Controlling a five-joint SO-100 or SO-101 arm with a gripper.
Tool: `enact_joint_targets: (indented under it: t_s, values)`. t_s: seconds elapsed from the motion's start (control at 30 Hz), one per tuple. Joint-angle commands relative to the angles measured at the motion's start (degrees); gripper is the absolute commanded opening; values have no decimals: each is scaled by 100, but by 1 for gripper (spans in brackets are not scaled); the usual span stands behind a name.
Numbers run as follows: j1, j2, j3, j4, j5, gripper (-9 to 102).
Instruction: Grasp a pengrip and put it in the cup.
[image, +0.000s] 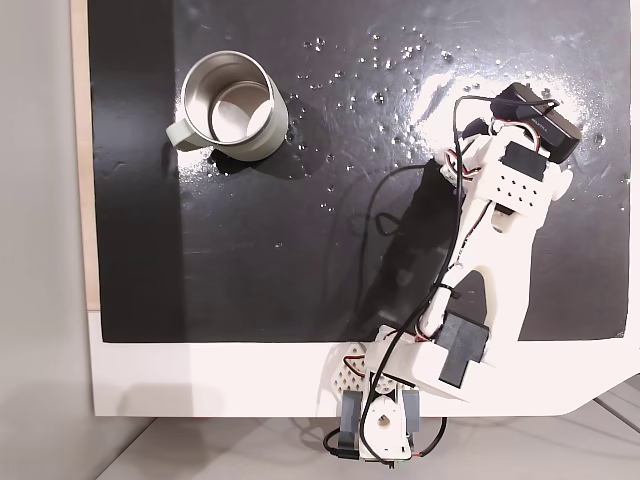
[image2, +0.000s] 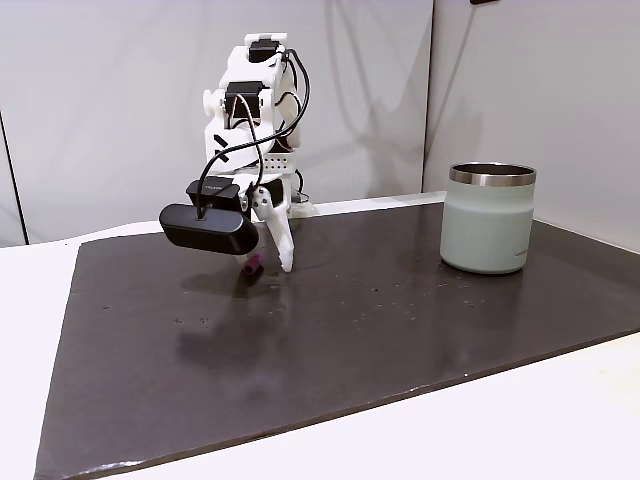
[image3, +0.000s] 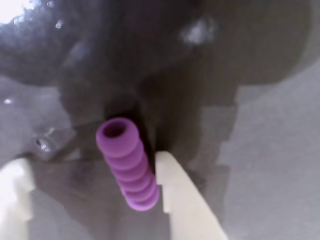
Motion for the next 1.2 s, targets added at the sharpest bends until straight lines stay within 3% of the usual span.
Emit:
enact_joint_targets:
  t_s: [0.0,0.17,0.4,0.93,1.17]
  values:
    - [79,-9,-211,-132,9,12]
    - [70,-9,-202,-132,9,0]
    - [62,176,-229,-35,26,0]
    - [-1143,475,-3524,2751,1679,0]
    - [-2373,826,-3718,3735,2856,0]
